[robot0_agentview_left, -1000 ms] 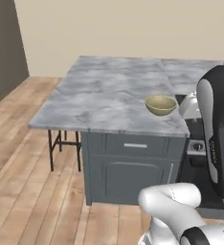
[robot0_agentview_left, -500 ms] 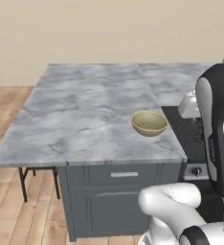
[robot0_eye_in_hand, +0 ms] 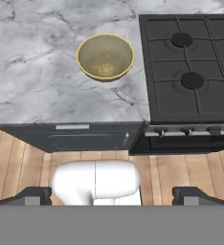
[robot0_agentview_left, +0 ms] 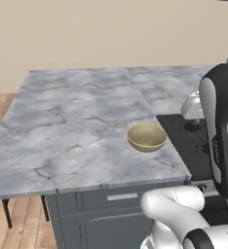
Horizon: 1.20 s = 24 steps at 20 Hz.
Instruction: Pick the jar and bowl and place them in the sink. Then turn on the water.
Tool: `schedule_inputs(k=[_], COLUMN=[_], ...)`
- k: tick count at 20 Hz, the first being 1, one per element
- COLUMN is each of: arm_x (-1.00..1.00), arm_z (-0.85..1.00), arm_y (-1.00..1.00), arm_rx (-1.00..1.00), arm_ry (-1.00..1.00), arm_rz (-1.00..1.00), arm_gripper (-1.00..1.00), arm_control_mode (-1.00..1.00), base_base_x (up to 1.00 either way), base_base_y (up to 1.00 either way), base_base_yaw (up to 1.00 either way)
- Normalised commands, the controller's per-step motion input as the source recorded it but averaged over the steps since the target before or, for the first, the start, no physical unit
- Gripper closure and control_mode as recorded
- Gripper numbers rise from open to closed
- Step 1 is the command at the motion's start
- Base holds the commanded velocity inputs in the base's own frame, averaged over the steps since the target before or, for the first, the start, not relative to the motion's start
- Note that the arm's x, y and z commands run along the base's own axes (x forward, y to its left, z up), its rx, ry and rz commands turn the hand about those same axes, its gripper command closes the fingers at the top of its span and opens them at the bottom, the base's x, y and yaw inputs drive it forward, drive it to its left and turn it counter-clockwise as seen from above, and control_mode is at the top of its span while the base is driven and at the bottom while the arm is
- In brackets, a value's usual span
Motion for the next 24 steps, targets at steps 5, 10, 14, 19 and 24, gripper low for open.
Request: schedule_inputs(k=[5,10,14,19,24], arm_x=[0.00,0.00,0.00,0.00,0.00], arm_z=[0.00,0.00,0.00,0.00,0.00], arm_y=[0.00,0.00,0.00,0.00,0.00], arm_rx=[0.00,0.00,0.00,0.00,0.00], arm_ry=[0.00,0.00,0.00,0.00,0.00], arm_rz=[0.00,0.00,0.00,0.00,0.00], arm_gripper=[-1.00,-1.00,-1.00,-1.00,-1.00], arm_control_mode=[1.00,1.00,1.00,1.00,1.00], base_base_x=[0.42,0.46,0.20,0.03,0.05], base_base_y=[0.00,0.00,0.00,0.00,0.00], base_base_yaw=[-0.23,-0.19,-0.11,-0.04,0.00])
